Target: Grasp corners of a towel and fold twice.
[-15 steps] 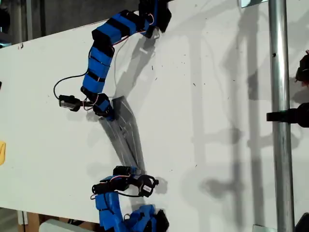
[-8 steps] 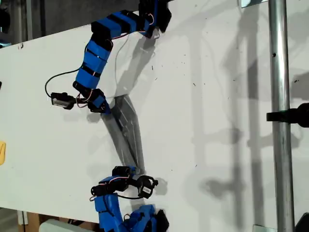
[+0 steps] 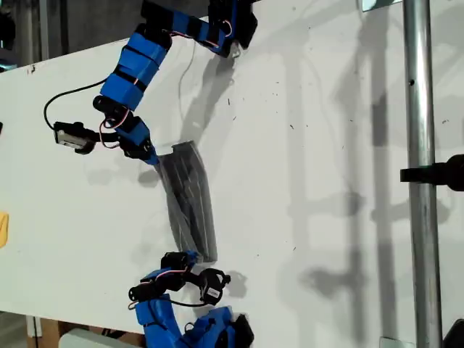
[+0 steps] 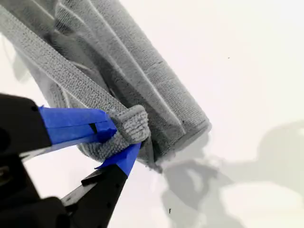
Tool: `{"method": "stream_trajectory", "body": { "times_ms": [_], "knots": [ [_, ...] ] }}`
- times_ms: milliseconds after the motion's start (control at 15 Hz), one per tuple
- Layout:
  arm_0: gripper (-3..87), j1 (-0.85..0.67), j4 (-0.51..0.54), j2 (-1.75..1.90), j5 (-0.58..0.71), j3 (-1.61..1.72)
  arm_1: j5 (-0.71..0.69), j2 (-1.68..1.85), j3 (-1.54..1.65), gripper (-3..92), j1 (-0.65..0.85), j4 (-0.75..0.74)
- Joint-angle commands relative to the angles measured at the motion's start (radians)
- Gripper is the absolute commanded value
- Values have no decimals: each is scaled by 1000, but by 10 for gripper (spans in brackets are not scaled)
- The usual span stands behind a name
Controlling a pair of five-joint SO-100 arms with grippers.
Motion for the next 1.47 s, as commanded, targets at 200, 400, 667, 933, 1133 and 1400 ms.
{"method": "stream_trajectory", "body": {
  "times_ms": [200, 400, 667, 933, 1133, 1400],
  "knots": [
    [-28, -28, 44, 31, 34, -72, 78, 137, 169, -2, -124, -66],
    [-28, 12, 25, 11, -8, -58, 103, 133, 229, -2, -155, -86],
    [-28, -14, 92, -32, 40, -166, 34, 140, 215, -2, -48, -78],
    [-28, -184, 120, -41, 201, -316, -110, 166, 147, -2, 80, -160],
    [-28, -241, 183, -40, 250, -469, -152, 212, 110, -2, 101, -184],
    [-28, -190, 207, 5, 230, -436, -155, 276, 204, -2, 78, -207]
  ]
}}
